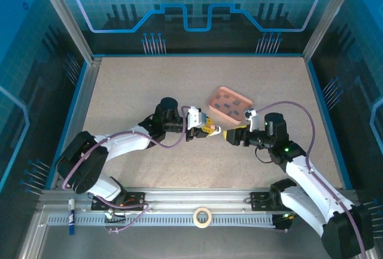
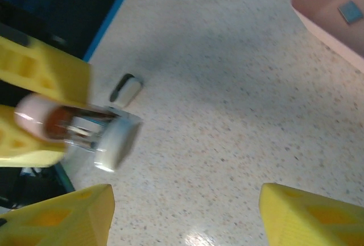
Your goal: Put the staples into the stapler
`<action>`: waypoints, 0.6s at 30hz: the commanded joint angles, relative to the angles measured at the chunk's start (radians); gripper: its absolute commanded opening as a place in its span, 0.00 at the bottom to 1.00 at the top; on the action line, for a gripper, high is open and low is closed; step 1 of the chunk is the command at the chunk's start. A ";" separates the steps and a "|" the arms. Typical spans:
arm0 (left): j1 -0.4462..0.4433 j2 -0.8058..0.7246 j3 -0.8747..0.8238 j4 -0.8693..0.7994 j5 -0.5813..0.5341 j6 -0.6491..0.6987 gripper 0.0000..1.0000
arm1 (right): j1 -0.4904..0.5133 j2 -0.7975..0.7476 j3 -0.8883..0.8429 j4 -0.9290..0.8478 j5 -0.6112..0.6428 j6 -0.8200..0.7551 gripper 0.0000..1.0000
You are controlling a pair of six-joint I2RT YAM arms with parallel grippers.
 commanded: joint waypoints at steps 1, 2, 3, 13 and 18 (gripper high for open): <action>0.006 -0.024 0.026 -0.028 0.014 0.041 0.14 | -0.004 0.011 0.041 0.050 -0.086 0.047 0.69; 0.006 -0.025 0.026 -0.030 0.016 0.041 0.14 | 0.001 0.027 0.052 0.061 -0.095 0.058 0.69; 0.007 -0.026 0.027 -0.030 0.017 0.041 0.14 | 0.004 0.044 0.061 0.069 -0.105 0.064 0.69; 0.007 -0.030 0.022 0.008 0.026 0.018 0.14 | 0.034 0.180 0.088 0.102 -0.124 0.077 0.65; 0.006 -0.030 0.024 0.062 0.044 -0.021 0.14 | 0.033 0.228 0.054 0.094 -0.054 0.091 0.60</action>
